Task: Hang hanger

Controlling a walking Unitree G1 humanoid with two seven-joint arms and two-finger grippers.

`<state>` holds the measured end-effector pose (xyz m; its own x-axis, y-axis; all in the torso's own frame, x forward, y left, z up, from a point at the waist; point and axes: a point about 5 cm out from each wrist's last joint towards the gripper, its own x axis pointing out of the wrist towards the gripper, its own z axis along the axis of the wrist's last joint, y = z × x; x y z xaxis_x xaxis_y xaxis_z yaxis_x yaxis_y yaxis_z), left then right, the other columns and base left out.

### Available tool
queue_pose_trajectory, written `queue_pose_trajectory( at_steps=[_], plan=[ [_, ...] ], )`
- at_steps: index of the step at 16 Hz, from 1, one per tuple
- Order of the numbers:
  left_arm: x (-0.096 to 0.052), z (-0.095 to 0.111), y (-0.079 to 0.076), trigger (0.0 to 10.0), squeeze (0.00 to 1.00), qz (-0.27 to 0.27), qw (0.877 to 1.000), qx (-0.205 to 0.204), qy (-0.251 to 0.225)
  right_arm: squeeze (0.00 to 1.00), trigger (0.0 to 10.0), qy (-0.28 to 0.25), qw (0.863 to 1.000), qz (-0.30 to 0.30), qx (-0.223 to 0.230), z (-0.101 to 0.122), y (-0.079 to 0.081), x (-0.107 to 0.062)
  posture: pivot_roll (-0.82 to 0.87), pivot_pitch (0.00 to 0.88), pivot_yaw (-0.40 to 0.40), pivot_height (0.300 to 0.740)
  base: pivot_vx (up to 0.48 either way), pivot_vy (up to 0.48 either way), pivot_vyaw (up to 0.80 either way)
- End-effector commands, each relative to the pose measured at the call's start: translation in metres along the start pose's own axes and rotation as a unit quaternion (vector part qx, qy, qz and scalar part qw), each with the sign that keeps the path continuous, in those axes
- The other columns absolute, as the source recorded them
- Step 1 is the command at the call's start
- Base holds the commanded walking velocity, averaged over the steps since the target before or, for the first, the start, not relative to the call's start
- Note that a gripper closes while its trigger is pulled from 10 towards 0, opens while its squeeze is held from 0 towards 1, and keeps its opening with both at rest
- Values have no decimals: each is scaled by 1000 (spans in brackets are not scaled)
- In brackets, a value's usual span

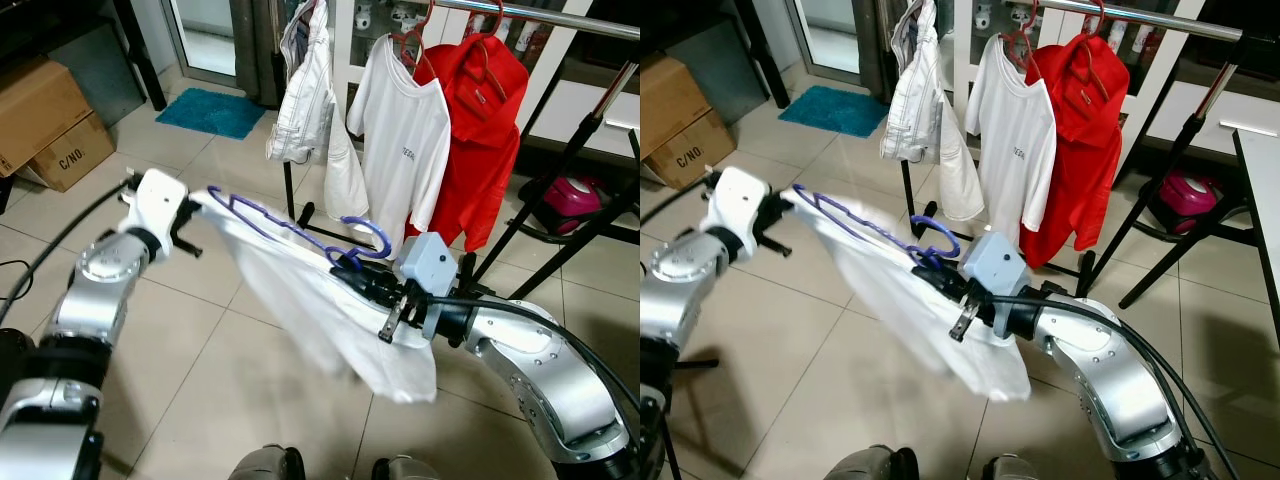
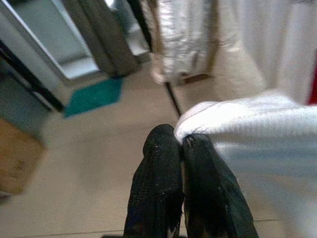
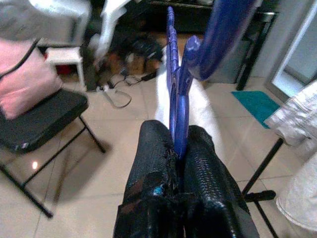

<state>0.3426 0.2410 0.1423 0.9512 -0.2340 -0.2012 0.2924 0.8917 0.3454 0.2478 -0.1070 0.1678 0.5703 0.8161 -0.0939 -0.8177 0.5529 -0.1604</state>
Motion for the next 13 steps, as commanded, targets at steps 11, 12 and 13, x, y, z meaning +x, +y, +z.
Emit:
queue_pose_trajectory(
  at_steps=[11, 12, 13],
  plan=[
    [-51, 17, -121, 0, 0, -326, 936, -113, -68, 0, 10000, -10, 908, -389, 157, -21, -58, -4, -62, 114, 47, 740, 0, 0, 0],
    [-52, 23, -117, 0, 0, -309, 936, -141, -86, 0, 10000, -34, 904, -388, 178, -17, -58, -2, -62, 114, 47, 740, 0, 0, 0],
    [-50, 41, -100, 0, 0, -260, 931, -213, -144, 0, 10000, -56, 901, -385, 191, -13, -57, -1, -62, 115, 42, 740, 0, 0, 0]
  ],
)
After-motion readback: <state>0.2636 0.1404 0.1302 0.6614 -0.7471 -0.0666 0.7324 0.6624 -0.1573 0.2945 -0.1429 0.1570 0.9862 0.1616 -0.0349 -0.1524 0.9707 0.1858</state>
